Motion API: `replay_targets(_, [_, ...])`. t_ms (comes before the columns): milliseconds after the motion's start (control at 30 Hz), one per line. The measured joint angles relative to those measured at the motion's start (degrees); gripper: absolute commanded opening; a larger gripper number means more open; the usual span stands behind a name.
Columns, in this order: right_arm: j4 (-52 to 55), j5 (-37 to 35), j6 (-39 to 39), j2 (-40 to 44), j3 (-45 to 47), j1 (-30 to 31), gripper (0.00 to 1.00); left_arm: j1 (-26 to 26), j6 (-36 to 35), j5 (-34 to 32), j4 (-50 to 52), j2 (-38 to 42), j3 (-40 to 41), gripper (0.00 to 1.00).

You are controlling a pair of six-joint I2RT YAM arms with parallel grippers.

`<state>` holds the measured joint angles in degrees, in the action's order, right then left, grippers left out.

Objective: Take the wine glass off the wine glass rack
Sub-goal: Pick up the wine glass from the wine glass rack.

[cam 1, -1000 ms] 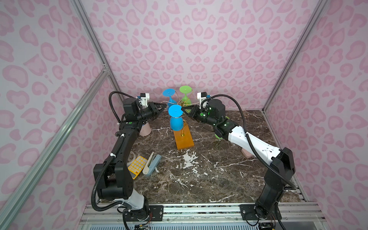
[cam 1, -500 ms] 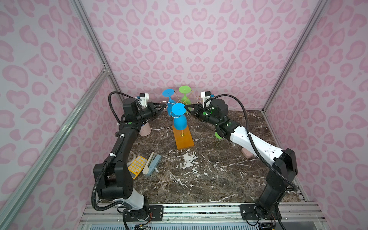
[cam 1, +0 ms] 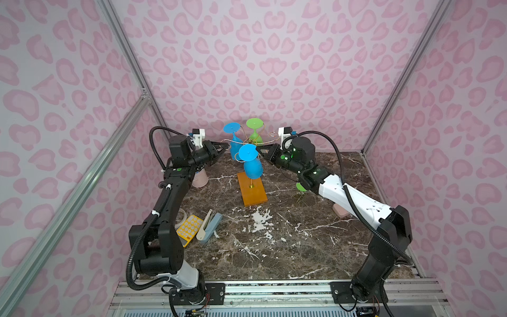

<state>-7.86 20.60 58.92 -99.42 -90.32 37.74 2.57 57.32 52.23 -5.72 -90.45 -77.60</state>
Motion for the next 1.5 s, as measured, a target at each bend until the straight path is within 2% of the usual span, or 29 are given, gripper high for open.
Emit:
replay_targets(1033, [-5.75,1.44,3.48,5.25,7.17,-0.61,0.0,0.11,-1.03,-0.11,-0.37,-0.22,0.0,0.21])
replay_targets(1233, [-6.05,1.46,3.52,6.75,8.9,-0.72,0.0,0.11,-1.57,-0.42,-0.09,-0.39,0.04,0.46])
replay_targets(1500, [-6.38,1.29,3.67,8.0,10.34,-0.9,0.0,0.2,-1.92,-0.83,-0.11,-0.39,0.04,0.53])
